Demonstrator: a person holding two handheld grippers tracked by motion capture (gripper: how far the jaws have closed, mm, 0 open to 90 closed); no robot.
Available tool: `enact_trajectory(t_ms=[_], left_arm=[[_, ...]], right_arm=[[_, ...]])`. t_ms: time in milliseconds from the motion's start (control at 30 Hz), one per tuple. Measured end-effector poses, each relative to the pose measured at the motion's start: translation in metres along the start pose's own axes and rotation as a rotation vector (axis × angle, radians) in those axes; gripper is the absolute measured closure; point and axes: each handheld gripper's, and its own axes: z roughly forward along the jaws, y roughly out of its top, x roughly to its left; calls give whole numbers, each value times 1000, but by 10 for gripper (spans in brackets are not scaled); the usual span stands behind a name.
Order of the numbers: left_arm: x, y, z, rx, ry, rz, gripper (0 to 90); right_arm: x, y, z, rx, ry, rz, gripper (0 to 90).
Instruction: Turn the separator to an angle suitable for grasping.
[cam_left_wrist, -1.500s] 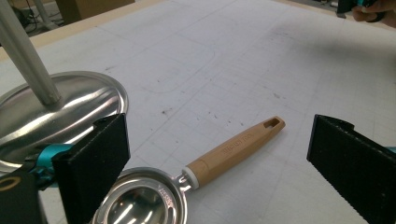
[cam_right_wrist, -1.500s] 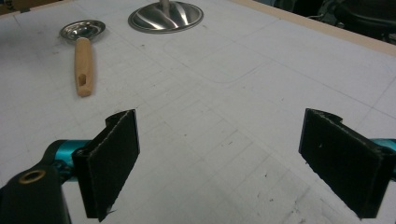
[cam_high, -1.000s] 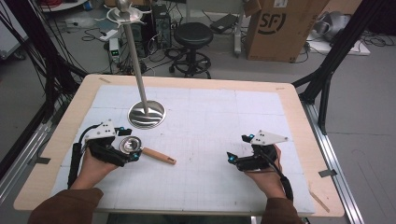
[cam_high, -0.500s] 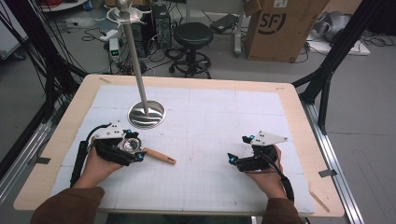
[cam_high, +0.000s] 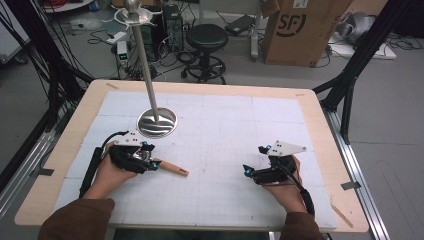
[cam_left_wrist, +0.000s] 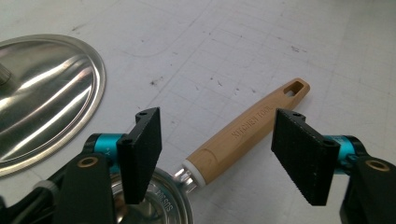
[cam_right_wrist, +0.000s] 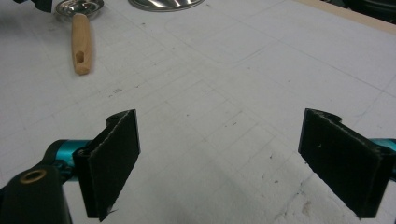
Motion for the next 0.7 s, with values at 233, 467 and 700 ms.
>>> enact_trajectory(t_ms=[233,467,700], left_arm=[[0,7,4,58,-11,20,393],[0,18,10,178,-1,96,427],[2,21,17,247,-27,115,429]], right_arm=[[-1,0,1,-1,-1,2,115],[-2,-1,3,10,5,3,115],[-2,-1,4,15,5,1,115]])
